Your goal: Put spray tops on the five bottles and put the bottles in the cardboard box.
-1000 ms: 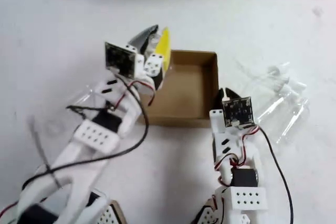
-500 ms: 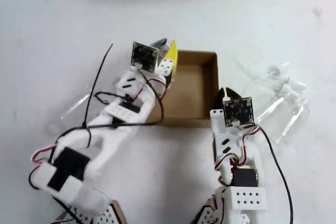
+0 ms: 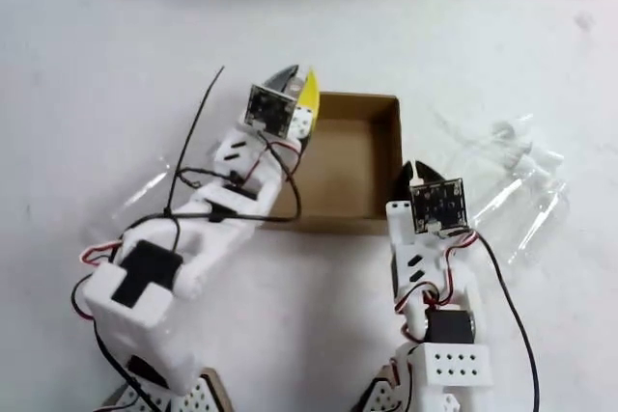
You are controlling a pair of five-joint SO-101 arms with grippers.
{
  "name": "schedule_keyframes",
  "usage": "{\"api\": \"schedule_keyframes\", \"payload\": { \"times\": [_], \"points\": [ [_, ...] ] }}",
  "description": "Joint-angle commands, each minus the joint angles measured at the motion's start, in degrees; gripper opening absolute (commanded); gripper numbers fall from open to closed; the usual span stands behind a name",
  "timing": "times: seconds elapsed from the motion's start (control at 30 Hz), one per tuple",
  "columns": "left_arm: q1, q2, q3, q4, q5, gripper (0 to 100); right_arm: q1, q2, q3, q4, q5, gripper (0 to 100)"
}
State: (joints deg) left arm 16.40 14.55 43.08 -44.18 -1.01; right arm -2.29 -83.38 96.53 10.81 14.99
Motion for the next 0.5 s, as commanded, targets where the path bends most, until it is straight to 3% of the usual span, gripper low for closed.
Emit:
{"api": "schedule_keyframes", "payload": {
  "times": [0.0, 0.47],
  "points": [
    [-2.51, 1.63, -5.8, -1.58, -0.35, 2, 0.4, 0.22, 0.62, -1.54, 0.26, 1.8],
    [-2.24, 3.74, -5.89, -1.76, -0.26, 2, 0.4, 0.22, 0.62, -1.54, 0.26, 1.8]
  ]
}}
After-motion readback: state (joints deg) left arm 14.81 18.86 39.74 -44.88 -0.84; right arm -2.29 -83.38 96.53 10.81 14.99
